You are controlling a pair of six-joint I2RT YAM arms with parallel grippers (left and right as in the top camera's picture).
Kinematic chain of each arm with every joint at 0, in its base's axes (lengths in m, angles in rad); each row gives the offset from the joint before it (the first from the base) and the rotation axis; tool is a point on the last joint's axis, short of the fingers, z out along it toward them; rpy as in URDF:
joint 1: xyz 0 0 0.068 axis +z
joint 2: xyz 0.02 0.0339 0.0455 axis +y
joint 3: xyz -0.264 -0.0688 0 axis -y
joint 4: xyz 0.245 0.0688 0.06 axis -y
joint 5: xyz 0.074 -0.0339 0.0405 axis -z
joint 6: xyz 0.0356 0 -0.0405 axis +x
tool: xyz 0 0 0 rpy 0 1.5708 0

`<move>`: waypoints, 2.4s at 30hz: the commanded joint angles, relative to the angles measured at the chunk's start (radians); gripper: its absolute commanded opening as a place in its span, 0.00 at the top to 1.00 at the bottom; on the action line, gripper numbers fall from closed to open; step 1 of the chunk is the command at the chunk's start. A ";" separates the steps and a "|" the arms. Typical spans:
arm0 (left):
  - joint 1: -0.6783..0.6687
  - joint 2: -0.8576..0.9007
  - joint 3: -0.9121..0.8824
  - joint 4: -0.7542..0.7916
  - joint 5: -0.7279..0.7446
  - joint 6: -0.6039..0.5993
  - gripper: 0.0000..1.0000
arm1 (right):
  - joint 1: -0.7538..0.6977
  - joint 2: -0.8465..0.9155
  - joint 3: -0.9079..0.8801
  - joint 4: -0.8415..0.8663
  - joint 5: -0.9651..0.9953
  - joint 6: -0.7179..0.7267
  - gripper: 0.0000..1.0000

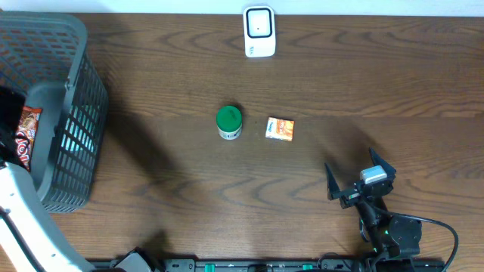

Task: Scan the item barcode
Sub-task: 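Reach the left gripper into the basket and grasp the mint-green wipes pack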

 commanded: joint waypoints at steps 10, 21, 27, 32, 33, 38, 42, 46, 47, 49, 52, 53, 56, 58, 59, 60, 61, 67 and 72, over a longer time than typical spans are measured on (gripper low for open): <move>0.026 0.181 -0.230 0.197 0.265 0.005 0.02 | 0.010 -0.004 -0.002 -0.004 0.002 -0.006 0.01; 0.025 0.357 -0.230 0.226 0.273 0.003 0.02 | 0.010 -0.004 -0.002 -0.004 0.002 -0.006 0.01; 0.025 0.424 -0.230 0.227 0.276 0.006 0.02 | 0.010 -0.004 -0.002 -0.004 0.002 -0.006 0.01; 0.025 0.454 -0.230 0.237 0.282 0.006 0.02 | 0.010 -0.004 -0.002 -0.004 0.002 -0.006 0.01; 0.025 0.460 -0.230 0.237 0.283 0.006 0.02 | 0.010 -0.004 -0.002 -0.004 0.002 -0.006 0.01; 0.025 0.497 -0.230 0.249 0.298 0.006 0.02 | 0.010 -0.004 -0.002 -0.004 0.002 -0.006 0.01; 0.025 0.534 -0.230 0.289 0.352 0.006 0.02 | 0.010 -0.004 -0.002 -0.004 0.002 -0.006 0.01; 0.024 0.580 -0.230 0.324 0.407 0.005 0.02 | 0.010 -0.004 -0.002 -0.004 0.002 -0.006 0.01; 0.023 0.592 -0.230 0.327 0.415 0.005 0.02 | 0.010 -0.004 -0.002 -0.004 0.002 -0.006 0.01; 0.018 0.622 -0.230 0.330 0.426 0.005 0.02 | 0.010 -0.004 -0.002 -0.004 0.002 -0.006 0.01; 0.008 0.668 -0.230 0.330 0.426 0.006 0.02 | 0.010 -0.004 -0.002 -0.004 0.002 -0.006 0.01; 0.005 0.681 -0.230 0.330 0.426 0.006 0.02 | 0.010 -0.004 -0.002 -0.004 0.002 -0.006 0.01; -0.008 0.723 -0.230 0.330 0.426 0.010 0.00 | 0.010 -0.004 -0.002 -0.004 0.002 -0.006 0.01; -0.018 0.743 -0.230 0.330 0.428 0.022 0.18 | 0.010 -0.004 -0.002 -0.004 0.002 -0.006 0.01; -0.023 0.749 -0.230 0.331 0.429 0.030 0.27 | 0.010 -0.004 -0.002 -0.004 0.002 -0.006 0.01; -0.028 0.755 -0.230 0.331 0.429 0.041 0.35 | 0.010 -0.004 -0.002 -0.004 0.002 -0.006 0.01; -0.032 0.757 -0.230 0.331 0.429 0.045 0.44 | 0.010 -0.004 -0.002 -0.004 0.002 -0.006 0.01; -0.037 0.758 -0.229 0.339 0.429 0.051 0.87 | 0.010 -0.004 -0.002 -0.004 0.002 -0.006 0.01; -0.022 0.731 -0.215 0.338 0.448 0.057 0.93 | 0.010 -0.004 -0.002 -0.004 0.002 -0.006 0.01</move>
